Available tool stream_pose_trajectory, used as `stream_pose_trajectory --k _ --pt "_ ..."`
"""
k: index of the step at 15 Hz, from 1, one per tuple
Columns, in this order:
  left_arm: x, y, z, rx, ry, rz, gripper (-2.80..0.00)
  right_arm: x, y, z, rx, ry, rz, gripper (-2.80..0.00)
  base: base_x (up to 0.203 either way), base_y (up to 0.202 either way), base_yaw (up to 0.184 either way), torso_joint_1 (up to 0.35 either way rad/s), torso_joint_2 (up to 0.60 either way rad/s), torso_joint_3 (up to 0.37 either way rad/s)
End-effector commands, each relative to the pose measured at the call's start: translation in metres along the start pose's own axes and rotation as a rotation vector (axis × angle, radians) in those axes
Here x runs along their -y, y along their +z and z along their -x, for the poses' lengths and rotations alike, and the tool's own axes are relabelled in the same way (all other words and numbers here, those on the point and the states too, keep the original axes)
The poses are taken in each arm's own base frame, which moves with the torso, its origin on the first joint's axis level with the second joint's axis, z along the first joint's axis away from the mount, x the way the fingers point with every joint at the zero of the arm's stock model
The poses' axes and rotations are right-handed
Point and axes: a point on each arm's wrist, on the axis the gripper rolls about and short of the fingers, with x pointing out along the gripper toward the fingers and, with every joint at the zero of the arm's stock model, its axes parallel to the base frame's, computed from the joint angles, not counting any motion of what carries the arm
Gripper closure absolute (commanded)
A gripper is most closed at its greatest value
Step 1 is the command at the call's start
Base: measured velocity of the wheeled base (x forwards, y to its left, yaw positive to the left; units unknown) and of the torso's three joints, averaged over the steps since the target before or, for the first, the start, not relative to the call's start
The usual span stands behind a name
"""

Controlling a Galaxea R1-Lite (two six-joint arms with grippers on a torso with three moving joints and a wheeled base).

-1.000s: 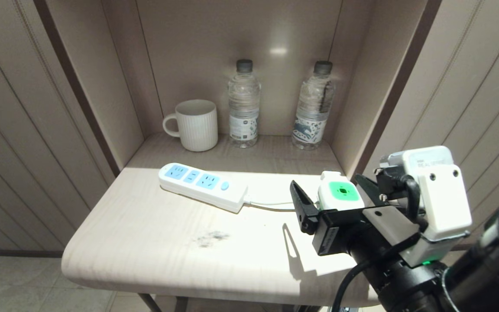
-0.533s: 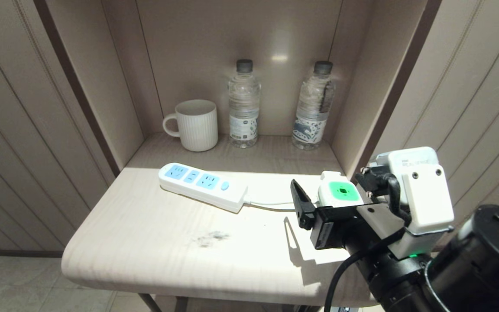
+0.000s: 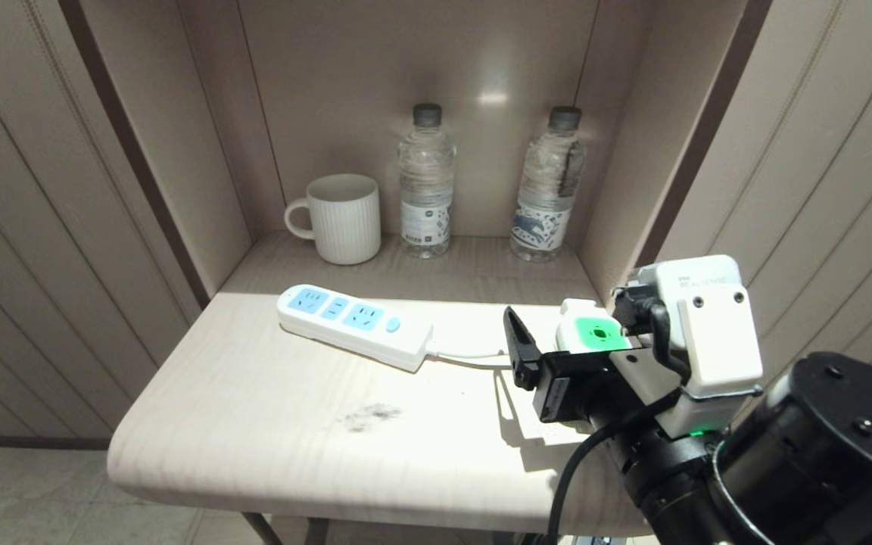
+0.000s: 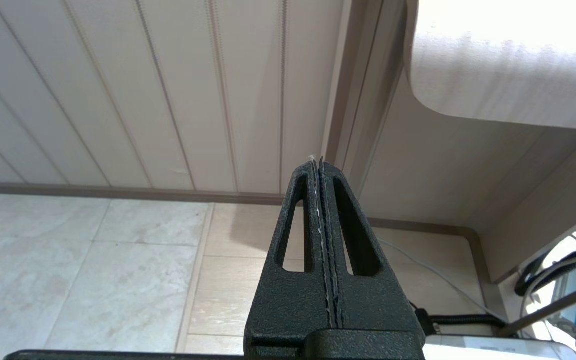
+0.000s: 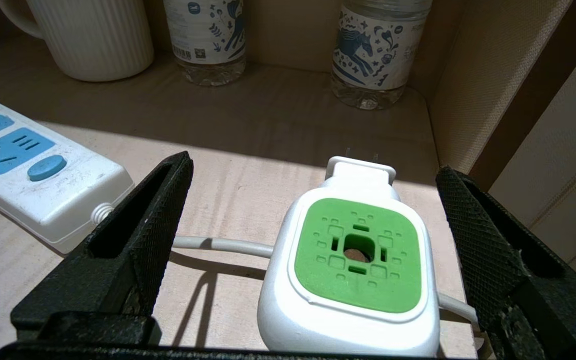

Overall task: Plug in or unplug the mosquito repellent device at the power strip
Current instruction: Pick up the mosquito repellent liquid

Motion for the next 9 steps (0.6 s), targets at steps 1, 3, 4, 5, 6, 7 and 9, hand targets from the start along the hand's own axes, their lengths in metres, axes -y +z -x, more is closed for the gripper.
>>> stream_pose_trajectory --k 1,3,4,5,6,7,9 --pt "0.0000 -0.0001 -0.0001 -0.002 0.001 0.001 0.00 -0.0016 -0.0021 -0.0019 -0.002 -0.007 0.006 -2.80 0.000 0.000 0.000 0.000 0.00 0.000" --pt "0.0000 -0.0001 -0.0001 -0.002 0.000 -0.001 0.00 -0.0032 -0.0040 -0.0030 -0.006 -0.007 0.019 -2.80 0.000 0.000 0.000 0.000 0.00 0.000" --pt "0.0000 -0.0001 -0.0001 -0.002 0.000 0.001 0.00 -0.0029 -0.0044 -0.0037 -0.005 -0.008 0.019 -2.80 0.000 0.000 0.000 0.000 0.00 0.000" --pt "0.0000 -0.0001 -0.0001 -0.002 0.000 -0.001 0.00 -0.0022 -0.0052 -0.0053 -0.006 -0.013 0.022 -2.80 0.000 0.000 0.000 0.000 0.00 0.000" --pt "0.0000 -0.0001 -0.0001 -0.002 0.002 0.001 0.00 -0.0001 -0.0045 -0.0080 -0.003 -0.021 0.020 -2.80 0.000 0.000 0.000 0.000 0.00 0.000" --pt "0.0000 -0.0001 -0.0001 -0.002 -0.001 0.001 0.00 -0.0001 -0.0045 -0.0087 -0.002 -0.020 0.020 -2.80 0.000 0.000 0.000 0.000 0.00 0.000" --pt "0.0000 -0.0001 -0.0001 -0.002 0.002 0.001 0.00 0.0002 -0.0043 -0.0094 0.001 -0.022 0.016 -2.80 0.000 0.000 0.000 0.000 0.00 0.000"
